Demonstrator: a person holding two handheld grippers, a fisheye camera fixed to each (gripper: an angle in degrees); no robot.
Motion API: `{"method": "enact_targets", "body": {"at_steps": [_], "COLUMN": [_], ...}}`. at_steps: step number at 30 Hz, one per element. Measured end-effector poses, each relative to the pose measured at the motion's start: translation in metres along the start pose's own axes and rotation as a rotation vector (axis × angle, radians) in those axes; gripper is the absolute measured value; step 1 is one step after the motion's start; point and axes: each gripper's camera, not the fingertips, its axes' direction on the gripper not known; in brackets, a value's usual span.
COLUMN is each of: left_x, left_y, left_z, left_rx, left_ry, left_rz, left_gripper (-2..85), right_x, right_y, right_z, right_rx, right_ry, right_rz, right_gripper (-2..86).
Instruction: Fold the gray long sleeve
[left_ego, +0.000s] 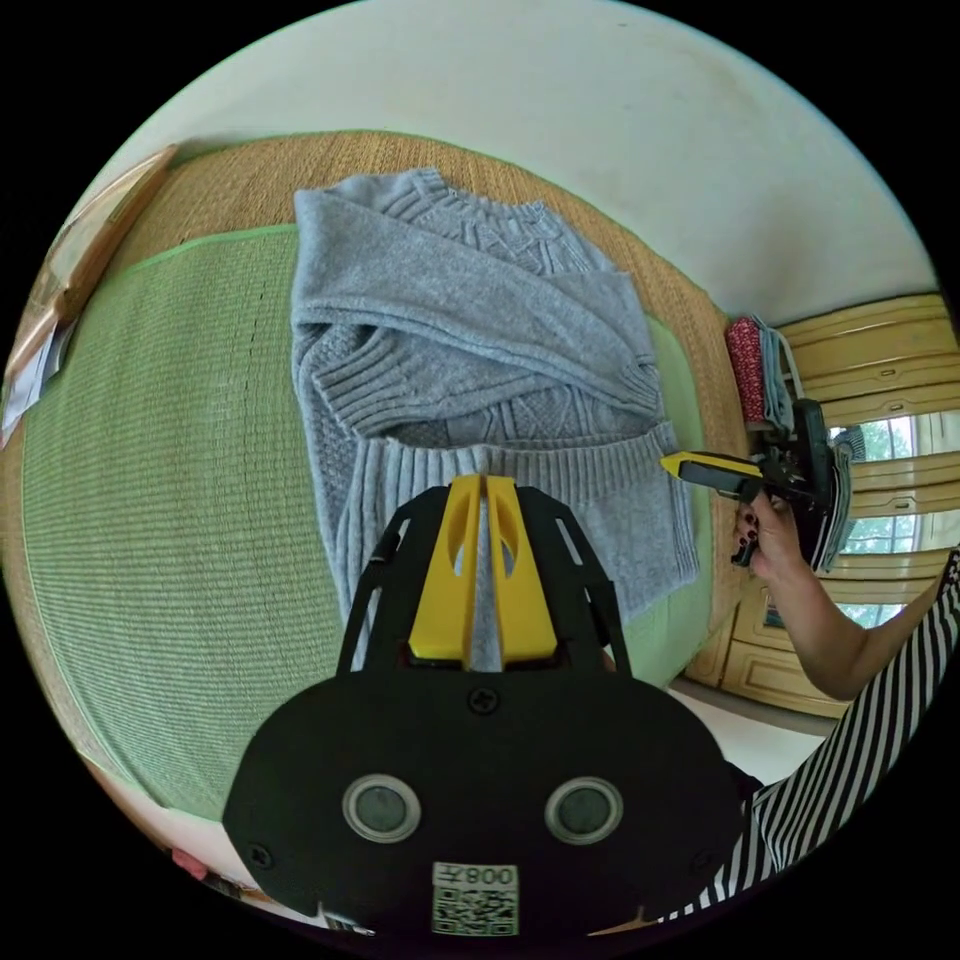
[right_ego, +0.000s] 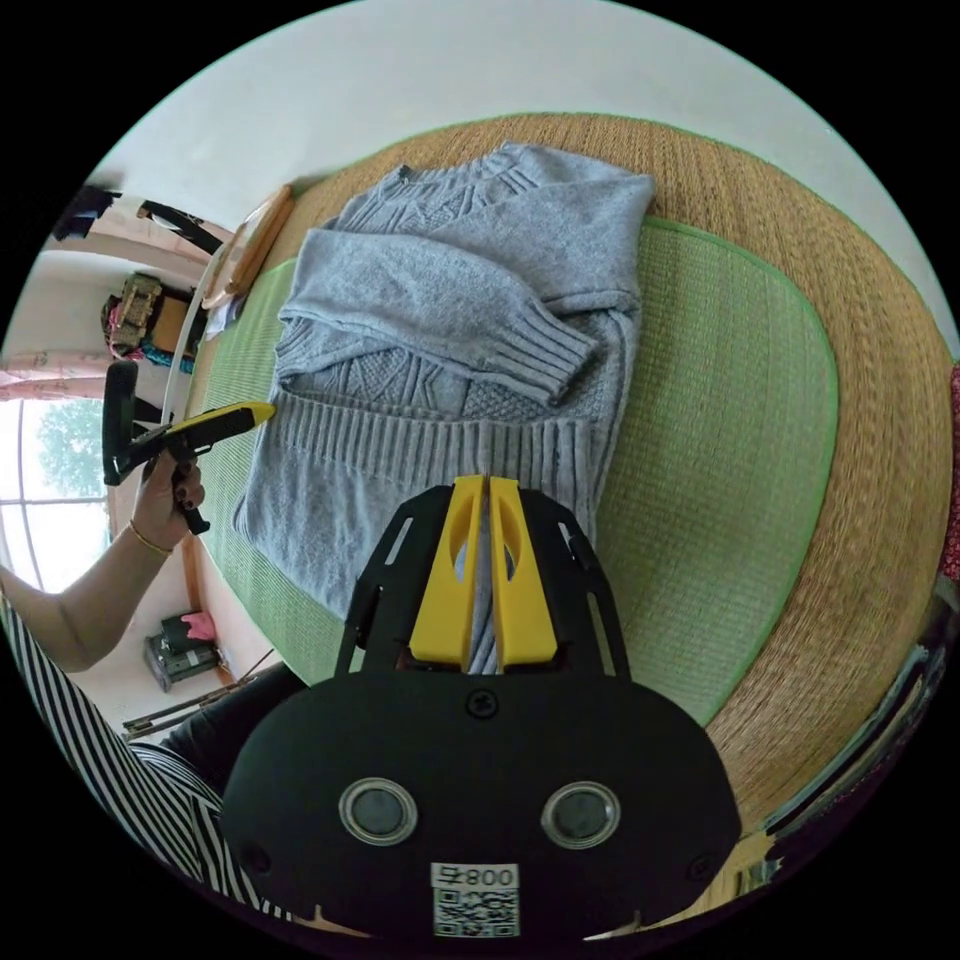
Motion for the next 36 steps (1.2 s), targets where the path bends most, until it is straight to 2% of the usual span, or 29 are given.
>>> {"method": "enact_targets", "body": {"at_steps": [8,14,23,29,36], "left_x": [-0.001,-0.003,0.005,0.014,-0.002], "left_y": [-0.018,-0.022,-0.029,-0.033,-0.033], "left_z": [0.028,0.034,0.037,0.040,0.040], "left_rx": [-0.039,-0.017,-0.030,-0.031,-0.024], "left_ry": [-0.057,-0.011,-0.033,-0.090,0.018], "left_rz": [-0.012,-0.015,0.022,0.031,-0.017], "left_gripper": [0.9,1.0,0.9,1.1,2.1], "right_x": [-0.006,-0.015,-0.001,-0.004,-0.001], "right_y": [-0.008,-0.017,-0.024,-0.024,-0.027], "right_z": [0.017,0.033,0.039,0.035,0.038], "right_rx": [0.011,-0.020,-0.029,0.056,0.046], "right_ry": [0.016,0.048,-0.110,-0.025,-0.066], "right_rz": [0.047,-0.006,0.010,0.047,0.085], "right_gripper": [0.8,0.9,0.8,0.6,0.5]}}
